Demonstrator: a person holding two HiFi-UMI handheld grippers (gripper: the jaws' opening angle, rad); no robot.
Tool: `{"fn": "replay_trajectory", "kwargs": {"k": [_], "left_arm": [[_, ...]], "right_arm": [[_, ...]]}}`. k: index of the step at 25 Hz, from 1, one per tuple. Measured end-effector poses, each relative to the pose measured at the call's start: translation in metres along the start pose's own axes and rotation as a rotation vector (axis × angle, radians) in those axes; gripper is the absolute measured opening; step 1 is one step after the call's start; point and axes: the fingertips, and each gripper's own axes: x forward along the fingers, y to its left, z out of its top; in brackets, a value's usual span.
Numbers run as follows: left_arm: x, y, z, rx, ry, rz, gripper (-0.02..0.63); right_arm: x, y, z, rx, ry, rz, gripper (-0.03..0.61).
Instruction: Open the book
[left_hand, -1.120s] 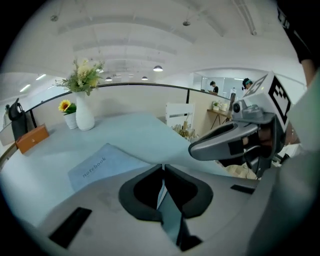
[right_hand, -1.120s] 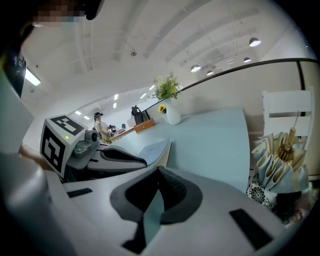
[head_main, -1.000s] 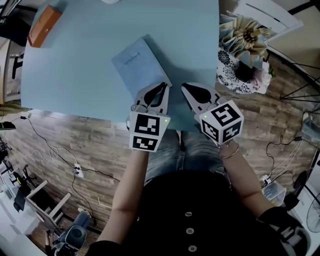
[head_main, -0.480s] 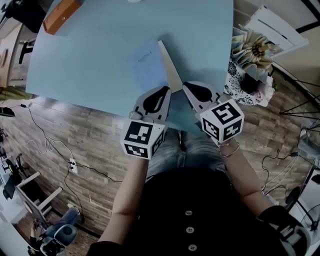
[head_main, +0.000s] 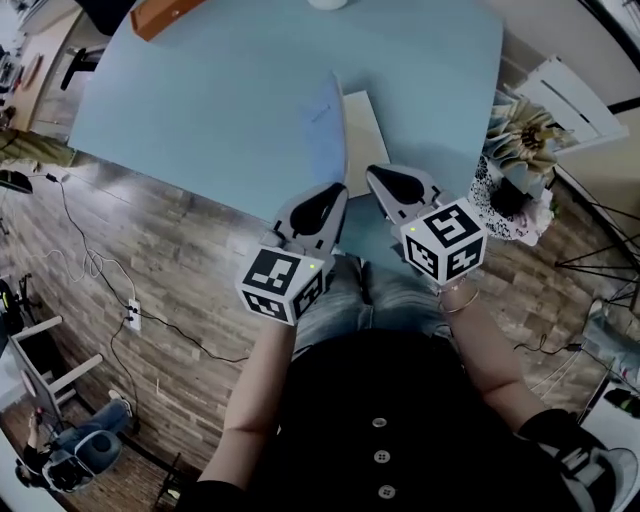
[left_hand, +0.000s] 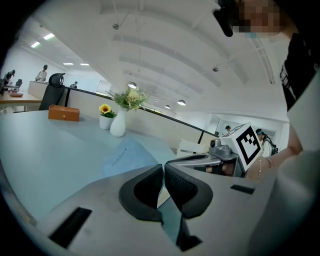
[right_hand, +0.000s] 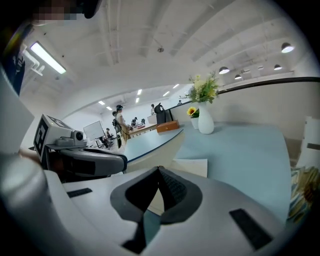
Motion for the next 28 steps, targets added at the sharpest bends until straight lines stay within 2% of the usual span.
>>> {"fn": "replay_trajectory", "kwargs": {"k": [13,28], "left_arm": [[-0.062,0.044,-0.005,-0.081,-0.064,0.135,0.021],[-0.097,0.081,-0.027,-0.198,-0.091,0.235,0.023]], "right_arm": [[0.04,0.054,0.011,-0.108,0.063,0.134,0.002],[0.067,0.087,0.002,-0.141,0.131,0.197,0.0]]}}
